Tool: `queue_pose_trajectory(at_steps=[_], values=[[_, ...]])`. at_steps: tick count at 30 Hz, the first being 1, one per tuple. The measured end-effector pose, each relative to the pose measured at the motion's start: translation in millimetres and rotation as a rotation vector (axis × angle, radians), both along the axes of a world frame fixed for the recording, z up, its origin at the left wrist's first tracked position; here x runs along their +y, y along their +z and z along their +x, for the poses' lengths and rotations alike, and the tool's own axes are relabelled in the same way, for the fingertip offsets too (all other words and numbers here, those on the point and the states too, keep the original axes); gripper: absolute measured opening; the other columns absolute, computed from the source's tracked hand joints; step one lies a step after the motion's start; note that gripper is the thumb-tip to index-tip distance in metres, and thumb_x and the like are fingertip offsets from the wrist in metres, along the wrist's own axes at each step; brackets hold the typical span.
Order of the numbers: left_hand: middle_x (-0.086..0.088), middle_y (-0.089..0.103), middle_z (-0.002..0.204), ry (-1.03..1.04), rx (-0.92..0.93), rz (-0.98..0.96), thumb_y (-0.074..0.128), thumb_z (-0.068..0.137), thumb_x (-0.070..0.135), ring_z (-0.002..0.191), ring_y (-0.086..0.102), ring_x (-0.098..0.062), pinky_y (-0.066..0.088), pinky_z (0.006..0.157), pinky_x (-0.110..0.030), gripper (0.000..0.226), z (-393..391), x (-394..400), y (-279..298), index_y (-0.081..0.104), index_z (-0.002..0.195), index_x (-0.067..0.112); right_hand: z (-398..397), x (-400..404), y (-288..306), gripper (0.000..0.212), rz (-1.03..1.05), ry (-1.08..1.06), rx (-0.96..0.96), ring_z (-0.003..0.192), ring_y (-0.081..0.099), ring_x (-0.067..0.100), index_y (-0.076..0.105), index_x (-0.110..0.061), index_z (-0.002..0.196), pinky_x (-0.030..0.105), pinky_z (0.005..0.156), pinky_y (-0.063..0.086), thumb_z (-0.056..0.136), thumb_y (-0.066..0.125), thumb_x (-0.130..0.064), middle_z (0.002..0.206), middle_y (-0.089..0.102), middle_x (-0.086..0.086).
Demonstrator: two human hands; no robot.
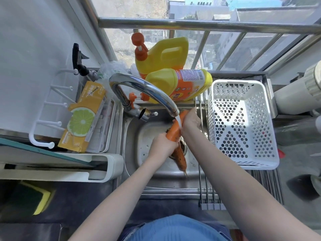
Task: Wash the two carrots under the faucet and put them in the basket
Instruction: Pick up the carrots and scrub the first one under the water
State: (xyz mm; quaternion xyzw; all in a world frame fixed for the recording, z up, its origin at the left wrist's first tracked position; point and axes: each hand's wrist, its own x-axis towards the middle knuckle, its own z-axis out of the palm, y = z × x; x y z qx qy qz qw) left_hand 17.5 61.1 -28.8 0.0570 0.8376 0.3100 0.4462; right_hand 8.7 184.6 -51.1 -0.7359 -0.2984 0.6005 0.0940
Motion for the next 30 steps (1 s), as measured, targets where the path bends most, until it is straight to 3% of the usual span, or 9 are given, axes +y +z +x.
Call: queue_pose_trajectory(at_steps=[4,7,10,12,16,19,23,26,30], values=[[-0.006,0.062,0.087,-0.134,0.350,-0.091,0.049,0.086,0.021,0.081,0.058,-0.032,0.043,0.066,-0.033,0.012,4,0,-9,0.054,0.095,0.015,1,1,11,0.052,0.144,-0.002,-0.040,0.114,0.058,0.034,0.061,-0.001,0.120,0.037,0.091,0.042,0.100,0.040,-0.045,0.124,0.062,0.015],[-0.008,0.066,0.090,-0.122,0.397,-0.110,0.052,0.085,0.023,0.085,0.061,-0.034,0.043,0.068,-0.032,0.015,0,-2,-17,0.057,0.096,0.015,6,-7,14,0.047,0.178,-0.002,0.030,0.106,0.057,0.028,0.059,-0.007,0.121,0.031,0.082,0.037,0.096,0.050,-0.046,0.117,0.061,0.008],[0.000,0.063,0.071,-0.043,0.162,-0.040,0.060,0.076,0.027,0.069,0.058,-0.027,0.041,0.062,-0.028,0.008,-6,2,-20,0.062,0.075,0.019,13,-17,17,0.040,0.210,0.083,0.156,0.091,0.056,0.019,0.053,-0.013,0.109,0.030,0.078,0.041,0.086,0.067,-0.043,0.094,0.058,-0.001],[0.001,0.055,0.056,0.002,-0.008,0.098,0.066,0.072,0.019,0.054,0.050,-0.024,0.037,0.053,-0.025,0.015,-9,2,-19,0.054,0.062,0.018,18,-17,13,0.042,0.209,0.103,0.256,0.092,0.064,0.023,0.055,-0.013,0.106,0.034,0.077,0.052,0.080,0.074,-0.038,0.096,0.064,0.004],[-0.001,0.039,0.049,0.039,-0.293,0.130,0.070,0.075,0.015,0.033,0.027,-0.012,0.019,0.038,-0.017,0.027,-14,-7,-12,0.045,0.067,0.016,25,-19,6,0.040,-0.010,0.044,0.546,0.065,0.065,0.021,0.061,-0.008,0.110,0.028,0.055,0.054,0.078,0.078,-0.025,0.088,0.067,0.013],[0.001,0.034,0.045,-0.002,-0.462,0.109,0.067,0.079,0.014,0.032,0.021,-0.010,0.014,0.038,-0.015,0.030,-17,-12,-7,0.040,0.067,0.017,31,-21,-4,0.040,-0.146,-0.006,0.721,0.062,0.061,0.018,0.055,-0.010,0.113,0.026,0.052,0.053,0.080,0.074,-0.023,0.078,0.061,0.010],[0.006,0.030,0.041,-0.001,-0.819,0.175,0.057,0.090,0.016,0.028,0.020,-0.003,0.012,0.028,-0.013,0.031,-22,-18,-6,0.039,0.065,0.017,39,-21,-8,0.042,-0.267,0.001,0.898,0.057,0.061,0.016,0.051,-0.008,0.115,0.026,0.054,0.054,0.085,0.067,-0.033,0.071,0.059,0.006],[0.007,0.031,0.037,0.137,-1.070,0.331,0.053,0.089,0.016,0.024,0.023,-0.001,0.015,0.024,-0.011,0.036,-15,-18,-9,0.044,0.054,0.016,32,-21,-2,0.046,-0.368,0.053,1.011,0.053,0.061,0.015,0.058,-0.010,0.102,0.026,0.053,0.055,0.082,0.065,-0.051,0.067,0.062,0.004],[0.004,0.036,0.035,0.296,-1.362,0.555,0.068,0.071,0.015,0.022,0.031,-0.004,0.021,0.024,-0.009,0.024,-9,-19,-14,0.048,0.059,0.012,25,-21,2,0.079,-0.579,0.076,1.006,0.056,0.061,0.017,0.069,-0.005,0.083,0.029,0.057,0.055,0.080,0.041,-0.079,0.069,0.063,0.006]])
